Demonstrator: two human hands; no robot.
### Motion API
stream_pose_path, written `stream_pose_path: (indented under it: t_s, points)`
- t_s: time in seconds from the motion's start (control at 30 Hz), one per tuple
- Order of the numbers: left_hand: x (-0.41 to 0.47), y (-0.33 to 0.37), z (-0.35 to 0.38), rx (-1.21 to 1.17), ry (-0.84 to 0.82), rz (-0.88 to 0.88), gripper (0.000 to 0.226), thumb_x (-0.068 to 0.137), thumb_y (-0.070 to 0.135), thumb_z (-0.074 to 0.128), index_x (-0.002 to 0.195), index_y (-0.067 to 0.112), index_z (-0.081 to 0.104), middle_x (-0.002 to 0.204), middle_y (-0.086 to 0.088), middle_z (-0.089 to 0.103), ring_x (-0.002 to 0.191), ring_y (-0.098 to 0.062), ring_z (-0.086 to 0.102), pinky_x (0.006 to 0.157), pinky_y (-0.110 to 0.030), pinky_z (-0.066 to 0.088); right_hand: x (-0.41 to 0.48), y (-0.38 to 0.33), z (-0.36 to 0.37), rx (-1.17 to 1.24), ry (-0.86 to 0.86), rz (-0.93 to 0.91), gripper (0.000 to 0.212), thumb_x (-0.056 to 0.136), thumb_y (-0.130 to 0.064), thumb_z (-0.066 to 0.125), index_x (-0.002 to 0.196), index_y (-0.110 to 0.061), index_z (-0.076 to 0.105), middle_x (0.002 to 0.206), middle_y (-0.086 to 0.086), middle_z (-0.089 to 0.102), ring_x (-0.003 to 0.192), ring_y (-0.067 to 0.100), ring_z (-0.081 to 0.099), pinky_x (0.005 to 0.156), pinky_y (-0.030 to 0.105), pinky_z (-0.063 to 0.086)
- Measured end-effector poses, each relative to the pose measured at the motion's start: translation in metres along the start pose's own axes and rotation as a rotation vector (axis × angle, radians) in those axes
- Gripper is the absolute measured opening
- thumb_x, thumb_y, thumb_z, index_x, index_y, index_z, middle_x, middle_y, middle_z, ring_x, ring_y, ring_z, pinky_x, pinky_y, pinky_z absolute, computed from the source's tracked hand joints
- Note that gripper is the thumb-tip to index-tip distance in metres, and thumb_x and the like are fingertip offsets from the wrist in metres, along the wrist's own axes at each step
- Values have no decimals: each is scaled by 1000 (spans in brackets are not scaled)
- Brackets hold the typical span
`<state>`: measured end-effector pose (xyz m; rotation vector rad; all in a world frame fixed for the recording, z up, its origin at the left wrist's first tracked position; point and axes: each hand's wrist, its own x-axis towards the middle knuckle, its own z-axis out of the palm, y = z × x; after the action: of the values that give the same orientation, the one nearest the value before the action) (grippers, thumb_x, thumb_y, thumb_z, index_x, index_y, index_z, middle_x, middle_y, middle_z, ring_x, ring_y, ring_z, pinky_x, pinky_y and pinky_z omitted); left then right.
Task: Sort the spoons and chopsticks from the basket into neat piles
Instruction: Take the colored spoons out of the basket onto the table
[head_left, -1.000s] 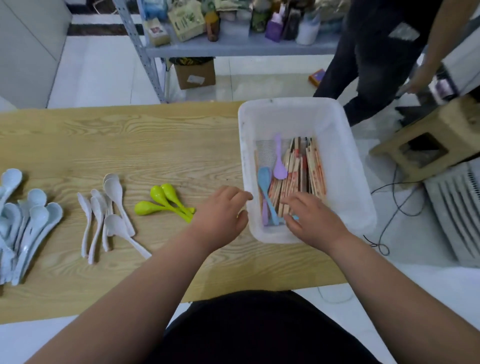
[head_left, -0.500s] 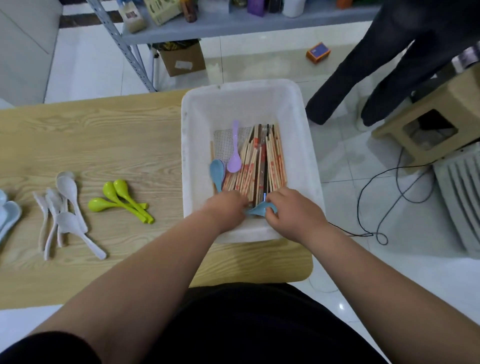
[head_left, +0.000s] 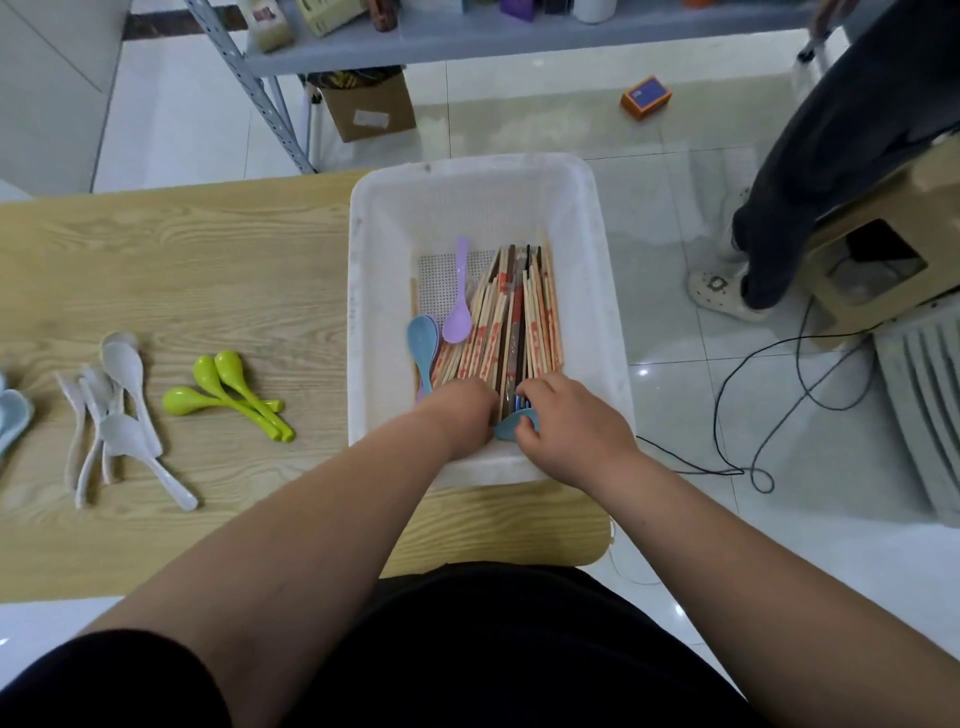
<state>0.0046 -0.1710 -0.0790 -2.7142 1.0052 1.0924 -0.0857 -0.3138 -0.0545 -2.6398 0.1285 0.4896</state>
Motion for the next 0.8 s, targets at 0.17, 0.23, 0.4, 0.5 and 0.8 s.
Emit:
stream_pose_path:
  t_s: [0.17, 0.23, 0.4, 0.5, 0.8]
  points:
    - [-1, -8, -5, -138, 28, 37, 10, 87, 20, 64, 96, 20, 69, 105, -1, 65, 96, -23, 62, 80, -32, 51, 0, 1, -2, 36, -2, 5, 45, 97, -40, 45, 139, -22, 48, 134, -2, 51, 119, 19, 51, 82, 38, 52]
    - [-3, -15, -4, -218, 59, 65, 4, 87, 21, 66, 90, 23, 65, 103, 1, 61, 95, -21, 59, 81, -32, 49, 0, 0, -2, 55, -1, 1, 49, 98, -45, 45, 142, -23, 45, 136, -3, 50, 120, 17, 51, 81, 35, 50]
    - [-14, -25, 4, -380, 178, 142, 11, 86, 17, 67, 85, 23, 58, 94, 1, 56, 88, -20, 54, 81, -34, 46, -3, 3, -6, 192, 7, 15, 55, 96, -59, 44, 139, -25, 46, 138, -5, 52, 124, 14, 52, 94, 39, 51]
    - [-21, -27, 6, -524, 320, 168, 9, 83, 7, 70, 84, 12, 63, 85, 1, 60, 80, -18, 54, 74, -30, 44, -3, 3, -13, 346, -17, 17, 61, 90, -69, 33, 131, -28, 52, 129, -7, 56, 116, 11, 56, 95, 41, 51]
    - [-39, -31, -8, -1059, 536, -155, 20, 95, 15, 63, 110, 26, 55, 94, -3, 66, 81, -15, 64, 76, -28, 51, 3, 3, -15, 326, -64, 0, 32, 101, -53, 39, 102, -30, 62, 100, -11, 59, 92, 9, 57, 80, 37, 52]
